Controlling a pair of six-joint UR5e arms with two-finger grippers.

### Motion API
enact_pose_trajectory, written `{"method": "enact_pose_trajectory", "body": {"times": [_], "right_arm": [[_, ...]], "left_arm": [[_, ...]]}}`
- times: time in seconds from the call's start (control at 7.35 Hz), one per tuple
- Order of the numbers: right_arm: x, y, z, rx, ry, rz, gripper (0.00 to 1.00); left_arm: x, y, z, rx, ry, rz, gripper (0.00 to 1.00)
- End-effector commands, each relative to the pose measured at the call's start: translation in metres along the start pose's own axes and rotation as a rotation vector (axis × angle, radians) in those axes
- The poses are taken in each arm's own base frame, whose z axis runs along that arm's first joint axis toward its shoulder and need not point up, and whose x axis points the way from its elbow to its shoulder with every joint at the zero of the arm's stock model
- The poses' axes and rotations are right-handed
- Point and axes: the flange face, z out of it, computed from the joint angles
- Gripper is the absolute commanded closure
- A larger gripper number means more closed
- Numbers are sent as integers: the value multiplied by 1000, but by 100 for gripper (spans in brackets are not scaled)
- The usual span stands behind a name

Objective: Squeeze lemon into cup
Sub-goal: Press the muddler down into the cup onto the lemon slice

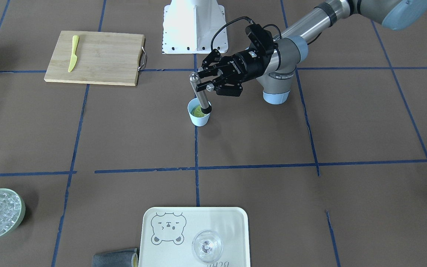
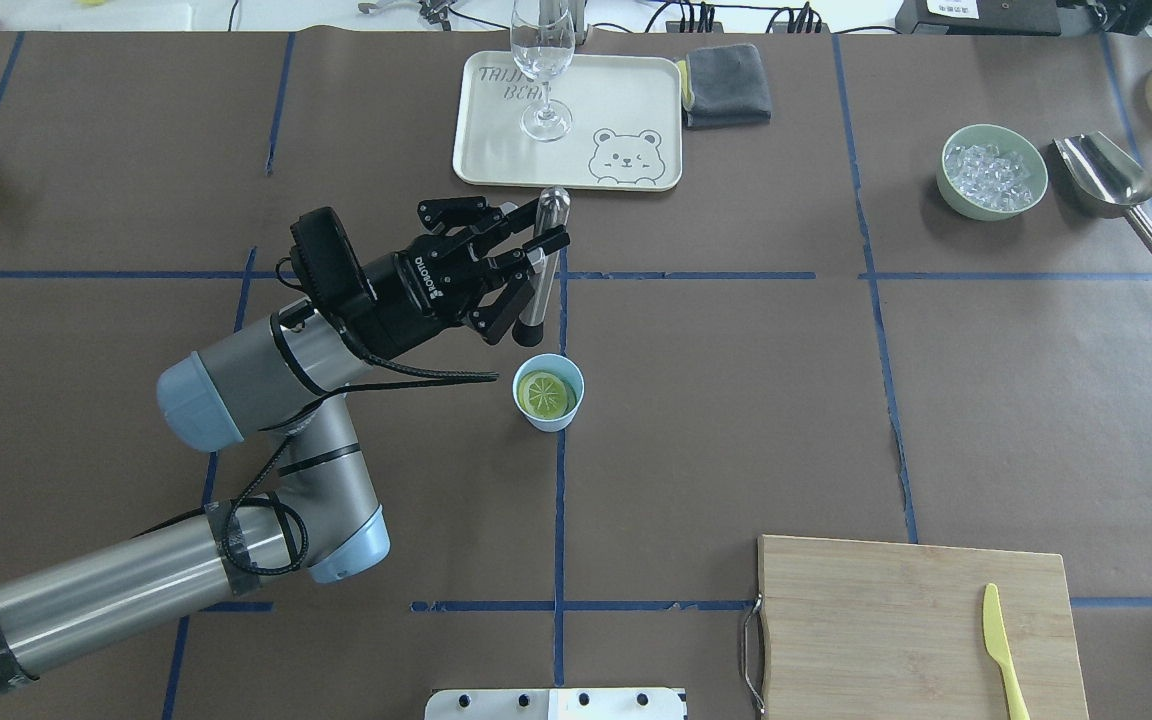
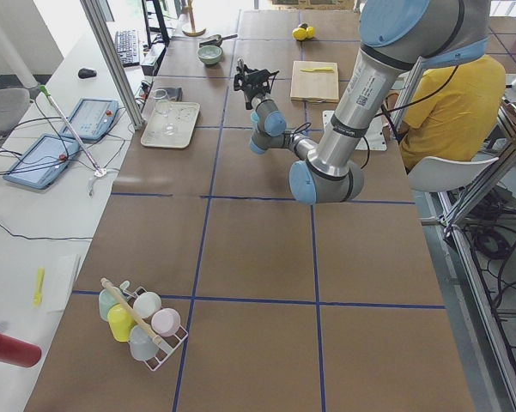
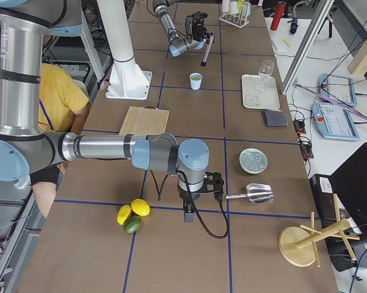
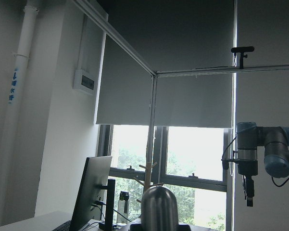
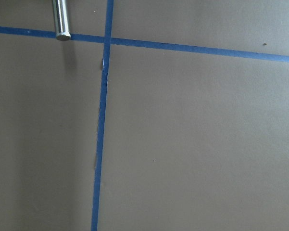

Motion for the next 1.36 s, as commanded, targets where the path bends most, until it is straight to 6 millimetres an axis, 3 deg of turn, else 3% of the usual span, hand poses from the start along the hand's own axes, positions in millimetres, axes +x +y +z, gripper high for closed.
{"method": "enact_pose_trajectory", "body": {"times": [0.0,0.27,0.68,0.95,1.22], "right_arm": [[1,0,0,0,1,2,0],[1,0,-1,1,2,3,0],[2,1,1,-1,3,5,0],[3,1,2,-4,2,6,0],[3,0,2,-4,2,6,0]], "left_arm": [[17,20,2,-16,-30,-5,100],[38,31,1,-23,-45,-33,100],[31,64,-9,-88,-89,-17,100],[48,81,-15,-111,-107,-34,100],[53,68,-10,-82,-95,-46,100]]}}
